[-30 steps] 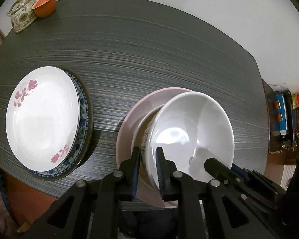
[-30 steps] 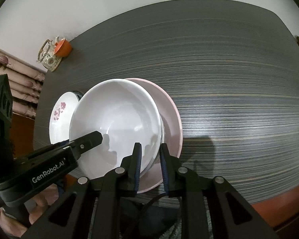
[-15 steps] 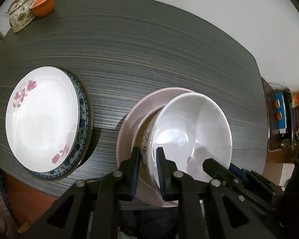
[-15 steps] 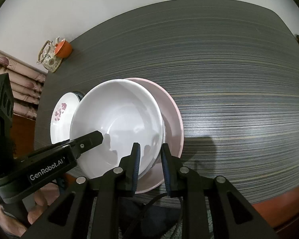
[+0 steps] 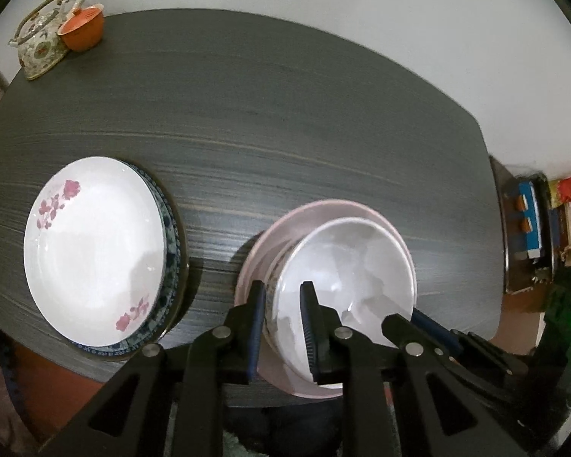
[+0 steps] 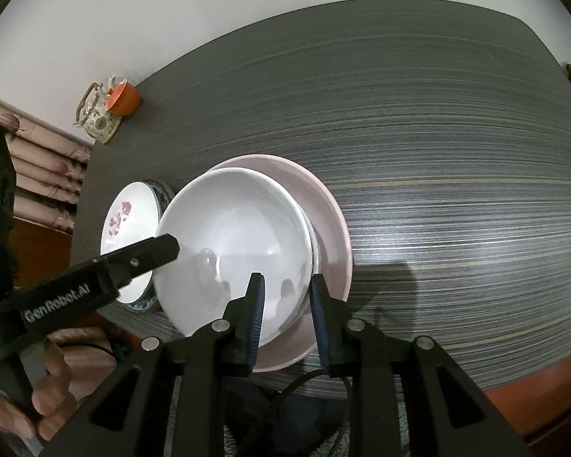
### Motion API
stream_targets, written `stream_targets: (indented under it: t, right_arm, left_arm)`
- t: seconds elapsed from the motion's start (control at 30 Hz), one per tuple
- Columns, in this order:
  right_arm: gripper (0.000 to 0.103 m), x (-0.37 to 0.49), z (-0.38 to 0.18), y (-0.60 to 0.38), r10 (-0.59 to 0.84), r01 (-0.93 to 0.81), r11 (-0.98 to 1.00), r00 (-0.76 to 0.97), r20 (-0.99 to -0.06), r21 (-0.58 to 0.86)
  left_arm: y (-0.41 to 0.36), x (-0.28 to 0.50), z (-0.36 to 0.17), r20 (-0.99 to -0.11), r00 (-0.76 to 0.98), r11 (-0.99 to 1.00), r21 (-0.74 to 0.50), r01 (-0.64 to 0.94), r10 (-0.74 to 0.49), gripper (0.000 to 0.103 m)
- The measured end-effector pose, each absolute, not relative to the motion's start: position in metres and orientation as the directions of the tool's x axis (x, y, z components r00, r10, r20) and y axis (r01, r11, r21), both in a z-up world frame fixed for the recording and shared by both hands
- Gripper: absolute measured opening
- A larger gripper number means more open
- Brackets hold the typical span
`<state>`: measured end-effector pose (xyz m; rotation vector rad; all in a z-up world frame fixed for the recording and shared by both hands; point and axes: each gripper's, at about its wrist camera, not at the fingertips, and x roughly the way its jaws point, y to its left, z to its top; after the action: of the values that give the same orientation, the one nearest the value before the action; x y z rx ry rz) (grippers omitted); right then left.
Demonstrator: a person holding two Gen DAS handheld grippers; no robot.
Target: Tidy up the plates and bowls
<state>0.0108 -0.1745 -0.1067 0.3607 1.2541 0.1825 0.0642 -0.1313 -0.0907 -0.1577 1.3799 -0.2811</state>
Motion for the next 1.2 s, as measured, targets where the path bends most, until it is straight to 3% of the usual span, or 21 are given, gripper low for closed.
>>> stream_targets:
  t: [0.53, 0.7, 1.2]
  right_arm:
    - [0.029, 0.006, -0.083, -0.205, 0.313, 0.107, 0.92, 0.381, -0.87, 0.378]
    - [0.034, 0.005, -0.089, -0.21, 0.29, 0.136, 0.923, 0.369, -0.883, 0.36]
    - [0.034, 0.013, -0.12, -0.207, 0.269, 0.206, 0.92, 0.288, -0.919, 0.333]
  left_arm:
    - [-0.064, 0.055, -0.105, -0.908, 0.147, 0.915, -0.401, -0.037, -0.392, 0.023]
    - [-0.062, 0.057, -0.11, -0.914, 0.134, 0.92, -0.39, -0.04, -0.382, 0.023]
    - [-0.082, 0.064, -0.136, -0.933, 0.088, 0.933, -0.356, -0.061, -0.35, 0.023]
